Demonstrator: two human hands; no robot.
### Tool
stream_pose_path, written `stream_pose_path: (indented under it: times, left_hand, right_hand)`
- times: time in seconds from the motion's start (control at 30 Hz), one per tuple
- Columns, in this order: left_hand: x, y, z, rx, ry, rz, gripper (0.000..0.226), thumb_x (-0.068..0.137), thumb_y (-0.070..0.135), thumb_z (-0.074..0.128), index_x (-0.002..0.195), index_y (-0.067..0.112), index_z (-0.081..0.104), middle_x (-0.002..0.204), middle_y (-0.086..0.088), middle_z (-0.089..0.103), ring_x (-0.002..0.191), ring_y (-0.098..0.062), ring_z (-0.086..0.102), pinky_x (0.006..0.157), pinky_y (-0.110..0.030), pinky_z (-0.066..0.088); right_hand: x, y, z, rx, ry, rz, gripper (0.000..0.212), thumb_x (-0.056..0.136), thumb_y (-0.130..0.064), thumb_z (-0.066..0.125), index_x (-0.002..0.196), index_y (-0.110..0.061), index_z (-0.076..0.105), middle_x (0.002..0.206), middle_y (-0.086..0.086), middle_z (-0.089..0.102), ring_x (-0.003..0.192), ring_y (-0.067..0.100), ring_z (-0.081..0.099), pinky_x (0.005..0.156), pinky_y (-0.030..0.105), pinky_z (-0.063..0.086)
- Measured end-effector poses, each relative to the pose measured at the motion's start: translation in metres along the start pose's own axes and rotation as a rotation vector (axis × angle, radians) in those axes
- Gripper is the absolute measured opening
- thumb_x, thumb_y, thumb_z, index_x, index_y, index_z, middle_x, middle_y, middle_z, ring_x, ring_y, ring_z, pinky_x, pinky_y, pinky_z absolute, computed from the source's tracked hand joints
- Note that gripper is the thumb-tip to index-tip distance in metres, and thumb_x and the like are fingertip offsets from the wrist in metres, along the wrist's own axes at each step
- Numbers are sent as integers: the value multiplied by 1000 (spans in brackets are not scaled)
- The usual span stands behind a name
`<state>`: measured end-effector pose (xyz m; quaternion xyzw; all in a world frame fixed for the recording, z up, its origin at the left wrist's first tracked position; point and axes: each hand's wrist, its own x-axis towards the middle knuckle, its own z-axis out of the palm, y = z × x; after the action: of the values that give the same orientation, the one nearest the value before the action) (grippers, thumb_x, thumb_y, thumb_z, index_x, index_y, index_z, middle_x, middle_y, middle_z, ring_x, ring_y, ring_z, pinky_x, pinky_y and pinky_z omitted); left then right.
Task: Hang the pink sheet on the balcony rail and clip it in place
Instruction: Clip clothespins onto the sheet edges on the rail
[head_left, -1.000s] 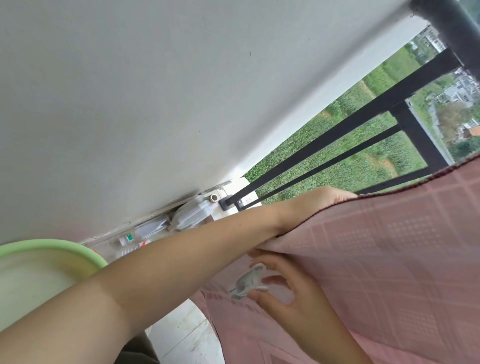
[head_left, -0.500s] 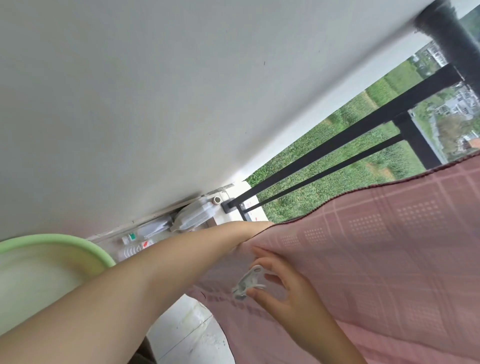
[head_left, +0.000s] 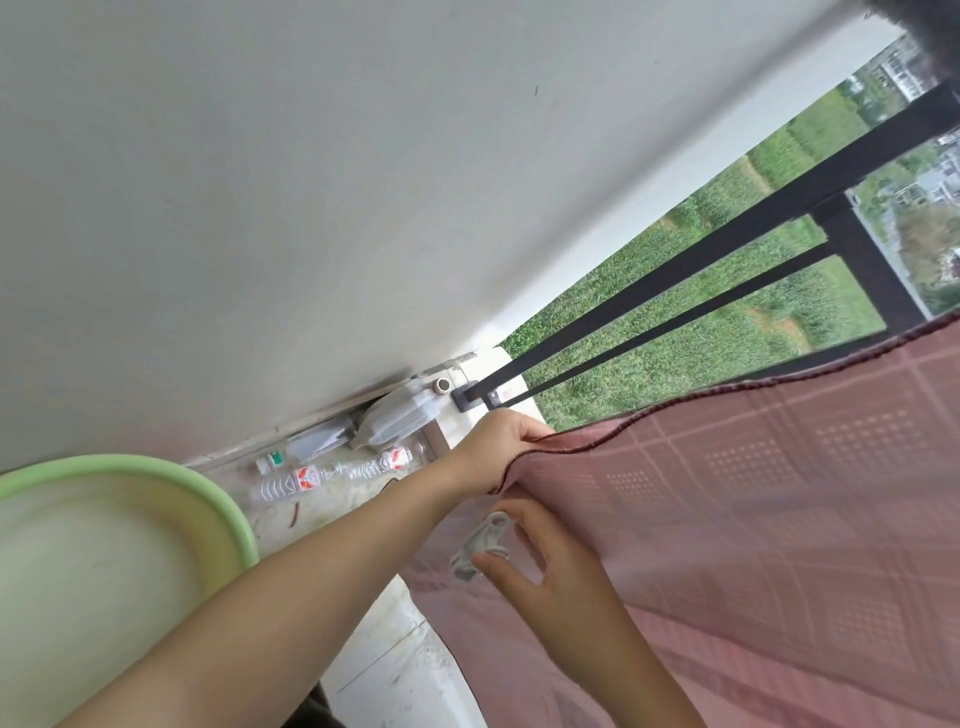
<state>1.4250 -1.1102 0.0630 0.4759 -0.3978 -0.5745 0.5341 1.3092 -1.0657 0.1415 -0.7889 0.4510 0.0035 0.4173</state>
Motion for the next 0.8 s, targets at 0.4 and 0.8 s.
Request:
stream_pose_path:
  times: [0.4, 0.8]
  left_hand:
    - [-38, -23, -23, -365, -195, -260, 32, 96, 26, 44, 69, 18, 60, 60, 10, 61, 57, -4, 55, 56, -15, 45]
    - [-34, -32, -18, -100, 159, -68, 28, 82, 25, 69, 63, 24, 49, 52, 8, 46, 49, 1, 43, 56, -16, 35]
  right_hand:
    - [9, -7, 7, 315, 107, 52, 25, 83, -9, 64, 94, -31, 61, 101, -12, 70, 102, 3, 63, 92, 22, 48]
    - [67, -90, -34, -506, 157, -100, 15, 76, -31, 70, 80, -17, 65, 73, -10, 63, 68, 4, 58, 58, 12, 43]
